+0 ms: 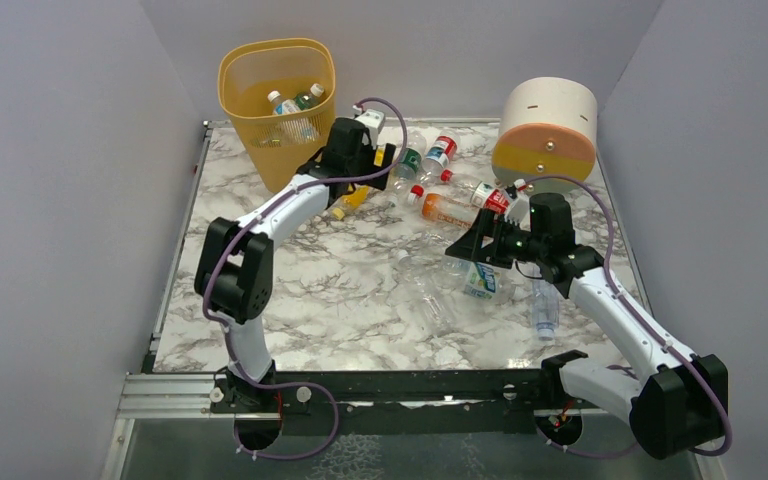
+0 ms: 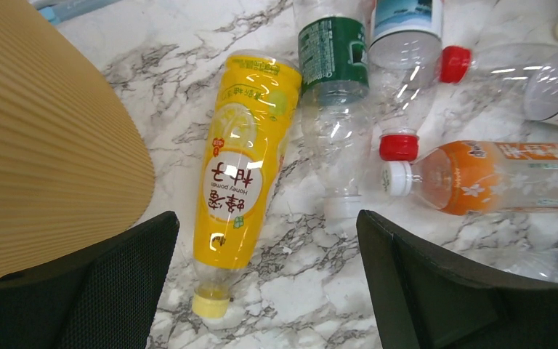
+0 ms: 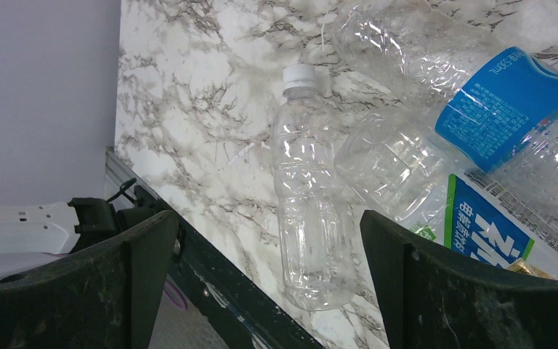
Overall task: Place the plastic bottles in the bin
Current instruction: Place the plastic bottle in the trash bin, then pick up the plastic bottle at the center of the board.
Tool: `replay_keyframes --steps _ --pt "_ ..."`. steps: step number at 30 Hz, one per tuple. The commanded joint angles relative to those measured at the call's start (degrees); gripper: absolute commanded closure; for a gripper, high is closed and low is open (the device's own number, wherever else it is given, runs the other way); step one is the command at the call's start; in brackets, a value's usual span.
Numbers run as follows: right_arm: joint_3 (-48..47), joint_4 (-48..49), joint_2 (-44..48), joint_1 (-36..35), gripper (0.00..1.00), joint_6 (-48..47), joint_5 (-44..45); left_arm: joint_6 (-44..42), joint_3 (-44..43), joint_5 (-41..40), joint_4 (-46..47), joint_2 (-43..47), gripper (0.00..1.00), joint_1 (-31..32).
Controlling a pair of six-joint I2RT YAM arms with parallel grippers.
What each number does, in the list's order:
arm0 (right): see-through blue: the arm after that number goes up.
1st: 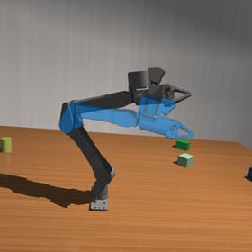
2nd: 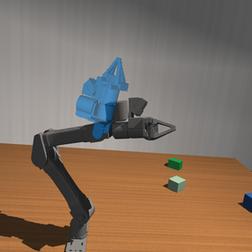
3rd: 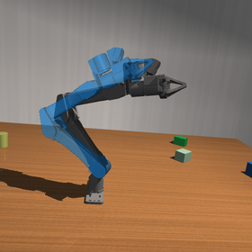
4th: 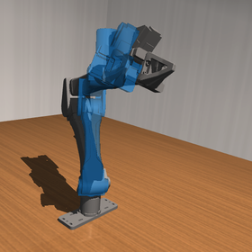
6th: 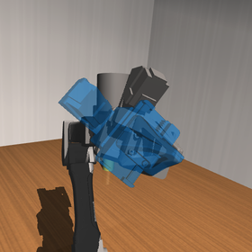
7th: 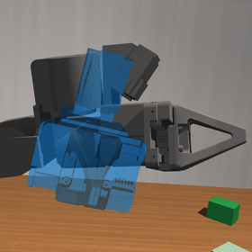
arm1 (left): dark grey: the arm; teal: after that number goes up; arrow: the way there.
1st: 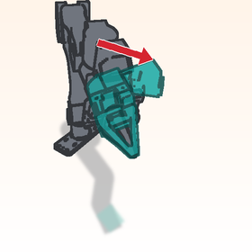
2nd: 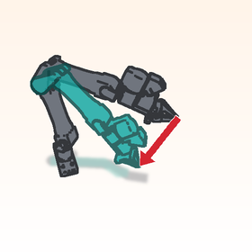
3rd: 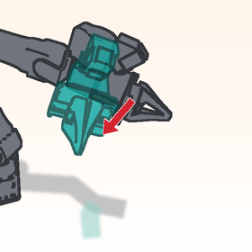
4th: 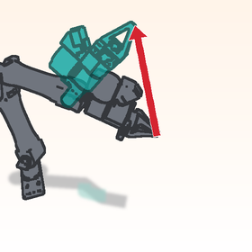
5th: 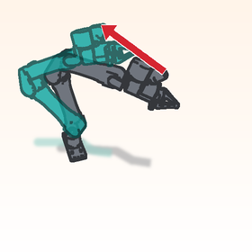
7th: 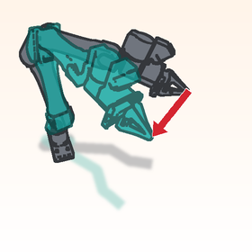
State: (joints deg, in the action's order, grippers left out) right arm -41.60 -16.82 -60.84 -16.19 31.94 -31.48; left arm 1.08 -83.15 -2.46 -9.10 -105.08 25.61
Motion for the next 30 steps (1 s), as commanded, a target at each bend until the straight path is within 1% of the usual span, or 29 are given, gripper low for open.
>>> replay_keyframes --steps 1,4,7,12,17,23,30 --pt "-1.6 0.2 -0.7 -0.3 0.0 -0.9 -1.4 -3.4 -4.4 -3.6 5.2 -4.1 0.01 0.7" --pt "-1.7 0.2 -0.9 -0.3 0.01 -1.1 -1.2 -4.6 -6.1 -3.5 7.4 -7.3 0.01 0.7" --pt "-1.7 0.0 -0.8 -0.3 0.01 -1.2 -1.2 -5.8 -8.6 -4.0 7.6 -10.8 0.01 0.8" --pt "-1.3 -0.4 -0.2 -0.3 0.0 -1.2 0.0 -7.6 -10.1 -4.7 8.7 -14.1 0.01 0.8" --pt "-0.9 -0.6 0.0 -0.3 0.0 -1.1 0.1 -8.1 -10.3 -4.9 8.7 -15.7 0.01 0.8" --pt "-0.3 -0.2 0.0 -0.3 0.0 -0.8 -0.1 -8.5 -11.0 -4.8 7.3 -17.1 0.08 0.8" --pt "-0.2 -0.3 0.4 -0.3 0.01 -0.9 0.0 -8.7 -12.7 -5.0 5.1 -19.4 0.09 0.7"
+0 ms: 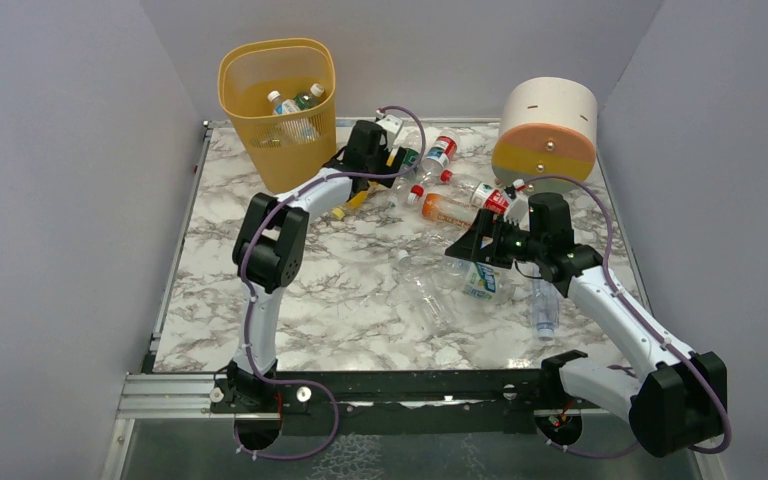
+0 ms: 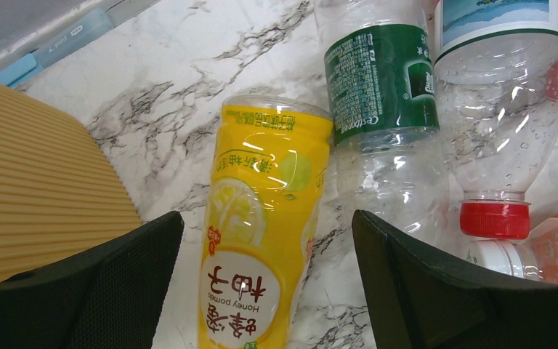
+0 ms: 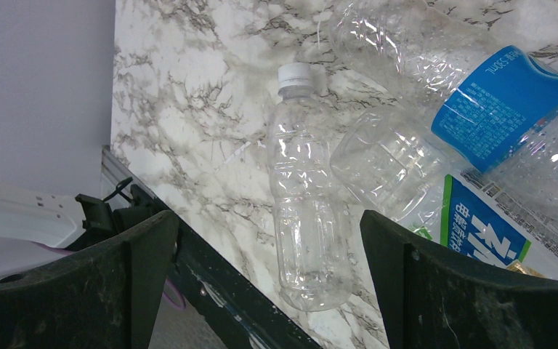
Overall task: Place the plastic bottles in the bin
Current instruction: Pick up the plastic bottle at the center of the board.
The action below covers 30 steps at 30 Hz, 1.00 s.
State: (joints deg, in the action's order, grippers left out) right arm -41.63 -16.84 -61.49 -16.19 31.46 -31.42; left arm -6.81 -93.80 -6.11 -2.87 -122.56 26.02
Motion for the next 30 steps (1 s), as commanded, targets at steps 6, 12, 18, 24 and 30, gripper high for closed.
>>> replay_keyframes --steps 6,12,18,24,30 --pt "0.0 -0.5 1.3 -0.2 0.01 -0.4 0.0 -1.2 -3.3 -1.7 -3.0 -3.6 0.08 0.3" --pt "0.2 -0.4 1.6 -0.3 0.0 -0.4 0.0 -1.3 -5.0 -1.3 -5.4 -4.9 0.08 0.1" --pt "0.3 -0.4 1.7 -0.3 0.0 -0.3 0.0 -1.2 -5.0 -0.5 -5.9 -5.2 0.14 0.1" --pt "0.3 -0.5 1.9 -0.3 0.0 -0.3 -0.1 -1.1 -5.2 -0.6 -6.5 -5.6 0.24 0.1" --pt "0.5 -0.7 2.3 -0.3 0.0 -0.3 -0.1 -0.5 -4.9 -0.7 -7.5 -4.5 0.32 0.1"
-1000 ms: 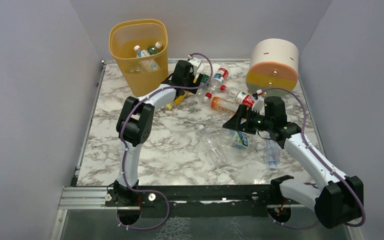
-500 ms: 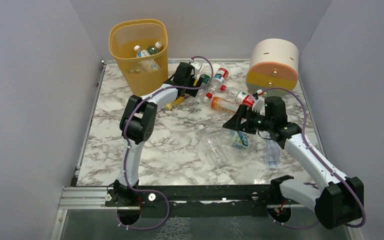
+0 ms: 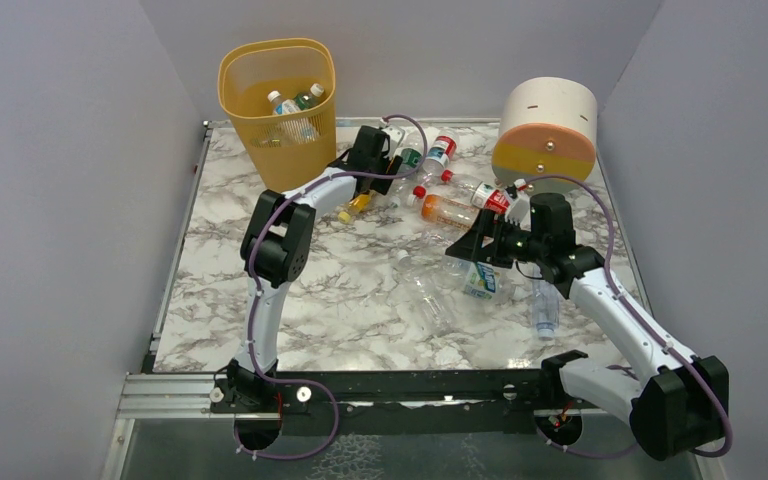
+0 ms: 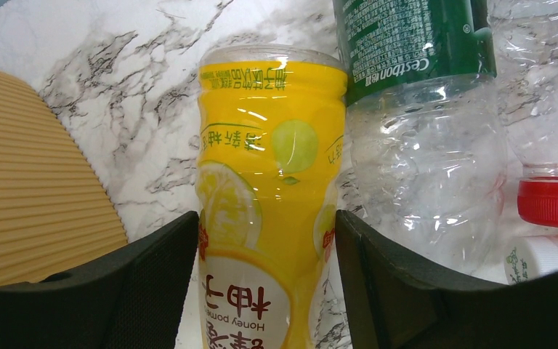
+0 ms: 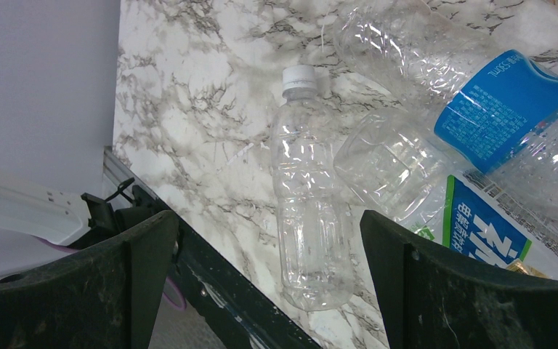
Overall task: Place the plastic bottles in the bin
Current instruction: Pick up the plastic bottle at the center of the board.
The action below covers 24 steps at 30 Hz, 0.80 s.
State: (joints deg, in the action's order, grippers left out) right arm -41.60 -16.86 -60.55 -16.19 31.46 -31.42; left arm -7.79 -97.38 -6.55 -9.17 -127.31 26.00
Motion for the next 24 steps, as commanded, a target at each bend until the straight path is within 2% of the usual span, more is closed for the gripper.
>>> replay_keyframes --steps 1,12,24 --pt "0.5 -0.7 1.4 -0.3 0.01 -0.3 -0.1 0.7 -1.1 -0.4 -1.4 0.8 0.33 0.1" --pt "0.9 -0.7 2.0 -0.3 0.0 -0.2 -0.7 1.9 -0.8 1.2 -5.2 12.1 0.34 0.1" --pt "1.5 -1.0 3.7 -0.2 0.0 0.1 -0.9 4.2 -10.2 8.3 -11.0 24.3 0.34 0.1"
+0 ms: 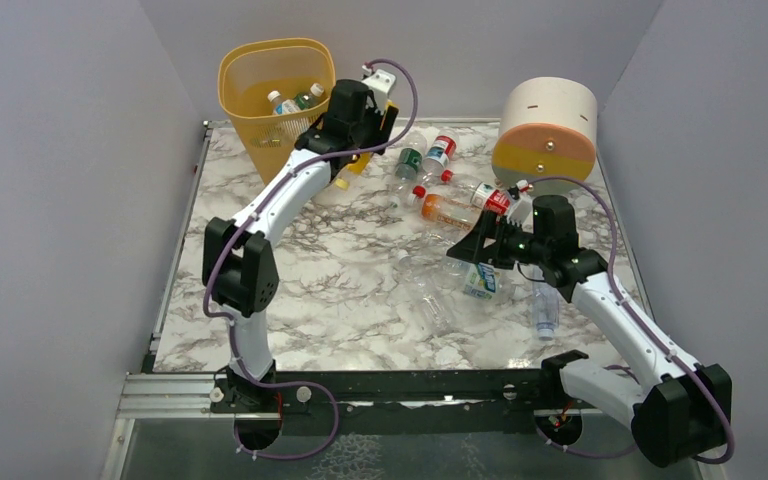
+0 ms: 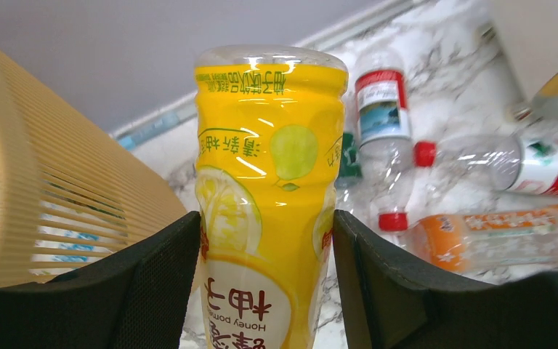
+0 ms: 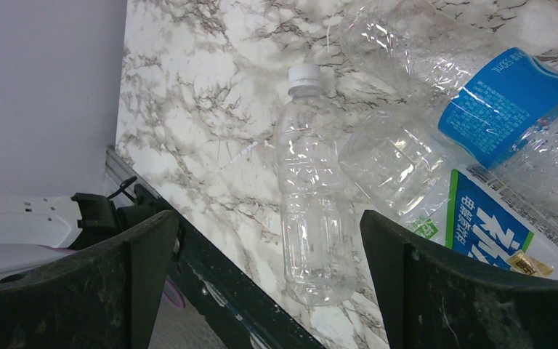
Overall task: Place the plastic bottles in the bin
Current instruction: Pick up the plastic bottle at the center of the board, then place the plastic bottle in the trash bin.
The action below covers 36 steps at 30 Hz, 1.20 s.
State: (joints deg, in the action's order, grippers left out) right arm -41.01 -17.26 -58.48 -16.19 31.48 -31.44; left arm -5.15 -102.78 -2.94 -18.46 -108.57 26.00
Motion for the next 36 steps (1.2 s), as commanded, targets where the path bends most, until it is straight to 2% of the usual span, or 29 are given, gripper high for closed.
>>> replay_keyframes --steps 1,8,12,17,22,28,36 --pt "0.9 -0.7 1.7 -0.2 0.0 0.1 -0.9 1.8 -6.0 5.2 -1.8 6.4 0.34 0.1" --pt "1.2 -0.7 2.4 -0.3 0.0 0.2 -1.1 3.7 -15.5 7.8 -2.2 10.4 0.33 -0.1" --pt "1.3 -0.6 2.6 -0.3 0.01 0.4 -1.4 3.1 -19.0 5.9 0.2 10.8 0.33 -1.2" --pt "1.4 -1.1 3.4 -0.3 0.0 0.4 -1.5 4.6 -22.5 6.9 4.0 9.8 0.34 -8.3" --pt "2.1 -1.2 3.7 -0.3 0.0 0.3 -1.6 8.9 -23.2 11.0 9.5 7.6 0.35 -17.7" --pt "2.5 -0.9 3.6 -0.3 0.01 0.4 -1.7 9.4 -24.9 12.4 12.8 3.1 0.35 -22.6" --pt "2.6 -0.8 3.0 -0.3 0.0 0.3 -1.4 10.6 -17.8 12.1 18.9 0.4 0.36 -26.8"
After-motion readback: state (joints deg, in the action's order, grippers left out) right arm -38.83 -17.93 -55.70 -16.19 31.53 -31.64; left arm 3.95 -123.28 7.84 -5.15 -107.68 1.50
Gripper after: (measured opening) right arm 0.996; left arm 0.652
